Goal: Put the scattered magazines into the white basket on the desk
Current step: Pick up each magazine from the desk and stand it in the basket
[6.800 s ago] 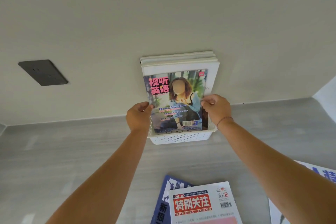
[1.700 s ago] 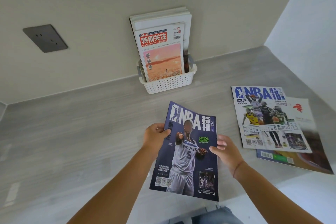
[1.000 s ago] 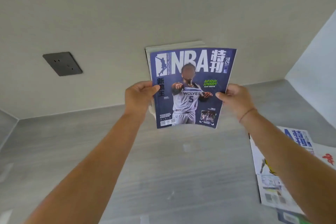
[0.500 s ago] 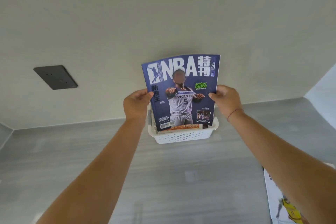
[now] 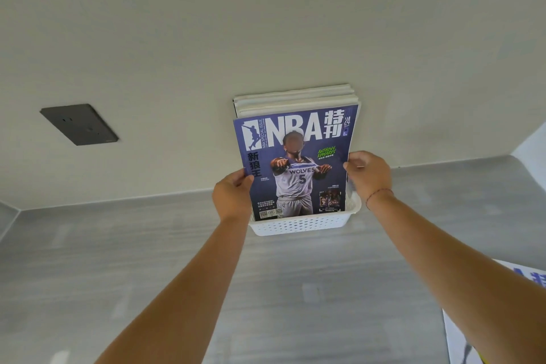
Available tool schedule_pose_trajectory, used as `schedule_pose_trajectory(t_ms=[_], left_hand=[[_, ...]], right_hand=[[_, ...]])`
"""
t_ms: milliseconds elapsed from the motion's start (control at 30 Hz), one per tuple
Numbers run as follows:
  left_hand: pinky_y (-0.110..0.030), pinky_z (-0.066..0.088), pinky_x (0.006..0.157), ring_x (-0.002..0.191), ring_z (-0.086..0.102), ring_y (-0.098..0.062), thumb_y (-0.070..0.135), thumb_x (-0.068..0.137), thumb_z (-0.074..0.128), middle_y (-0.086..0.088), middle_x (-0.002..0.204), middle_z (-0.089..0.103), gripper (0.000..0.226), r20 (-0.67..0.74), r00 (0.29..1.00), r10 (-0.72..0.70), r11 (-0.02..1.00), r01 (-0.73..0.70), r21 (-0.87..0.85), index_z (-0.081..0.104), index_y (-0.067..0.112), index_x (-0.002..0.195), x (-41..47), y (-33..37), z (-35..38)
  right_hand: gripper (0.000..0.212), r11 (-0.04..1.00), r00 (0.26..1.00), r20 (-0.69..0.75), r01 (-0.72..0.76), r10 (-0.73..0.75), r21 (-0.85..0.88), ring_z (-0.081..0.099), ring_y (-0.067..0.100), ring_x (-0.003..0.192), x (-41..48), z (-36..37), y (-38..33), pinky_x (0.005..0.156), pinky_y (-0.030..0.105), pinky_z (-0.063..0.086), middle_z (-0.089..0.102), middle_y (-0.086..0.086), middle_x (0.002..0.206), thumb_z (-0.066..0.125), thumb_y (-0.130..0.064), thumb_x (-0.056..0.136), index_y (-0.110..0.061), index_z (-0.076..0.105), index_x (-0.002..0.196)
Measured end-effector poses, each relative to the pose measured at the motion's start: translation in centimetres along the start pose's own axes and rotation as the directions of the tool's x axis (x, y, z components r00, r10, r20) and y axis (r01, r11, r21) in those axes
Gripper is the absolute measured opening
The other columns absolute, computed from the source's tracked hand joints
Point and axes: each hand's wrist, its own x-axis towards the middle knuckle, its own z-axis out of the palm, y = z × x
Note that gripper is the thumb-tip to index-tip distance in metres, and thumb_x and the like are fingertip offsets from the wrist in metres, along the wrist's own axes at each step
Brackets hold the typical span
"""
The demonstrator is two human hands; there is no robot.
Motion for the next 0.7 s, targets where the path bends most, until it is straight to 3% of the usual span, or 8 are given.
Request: schedule_pose_trajectory(t_ms=[200,367,500,600,700], left_hand=[[-0.018,0.041,0.068,0.079,0.06,-0.012,0.007,0.086,0.056,0.006,0.087,0.067,0.025,-0.064,0.997,-0.047,0.998,0.045,-0.033,0.073,0.016,0.103,-0.3,0.6,1.2],[-0.016,0.044,0.06,0.071,0.056,-0.012,0.004,0.088,0.05,0.012,0.072,0.062,0.028,-0.079,0.996,-0.04,0.997,0.035,-0.073,0.074,0.017,0.096,-0.4,0.4,1.6],[0.002,0.038,0.05,0.072,0.056,-0.01,0.004,0.088,0.049,0.01,0.077,0.064,0.029,-0.072,0.997,0.0,0.998,-0.004,-0.062,0.073,0.016,0.099,-0.5,0.2,1.3],[0.001,0.038,0.051,0.075,0.058,-0.009,0.007,0.088,0.052,0.01,0.084,0.065,0.027,-0.041,0.999,0.009,0.999,-0.01,-0.038,0.072,0.018,0.102,-0.5,0.0,0.9],[-0.01,0.044,0.06,0.077,0.061,-0.006,0.014,0.087,0.056,0.009,0.09,0.07,0.02,0.012,1.0,0.023,0.999,-0.022,-0.044,0.07,0.024,0.098,-1.0,0.0,0.7]], right_hand=[[0.017,0.998,0.998,-0.062,0.013,-0.017,-0.055,0.065,0.029,0.088,0.7,-0.1,-0.7,0.085,0.038,0.052,0.074,0.01,0.093,0.057,-0.013,0.083,-0.011,0.073,0.09],[0.017,1.0,0.998,-0.069,0.012,-0.012,-0.005,0.066,0.034,0.085,1.0,0.1,-0.9,0.083,0.048,0.054,0.073,0.014,0.088,0.057,-0.009,0.081,-0.007,0.073,0.085],[0.019,1.0,0.997,-0.075,0.028,-0.028,0.0,0.066,0.029,0.086,0.9,0.1,-0.6,0.085,0.042,0.054,0.073,0.011,0.093,0.057,-0.011,0.084,-0.008,0.073,0.092],[0.02,0.999,0.998,-0.049,0.04,-0.041,-0.028,0.064,0.021,0.086,0.4,0.3,-0.6,0.082,0.026,0.047,0.073,0.01,0.101,0.058,-0.013,0.085,-0.009,0.071,0.099],[0.026,1.0,1.0,-0.011,0.018,-0.018,-0.003,0.065,0.022,0.099,-0.3,-0.2,-0.2,0.089,0.029,0.048,0.07,0.01,0.109,0.061,-0.016,0.086,-0.009,0.066,0.11]])
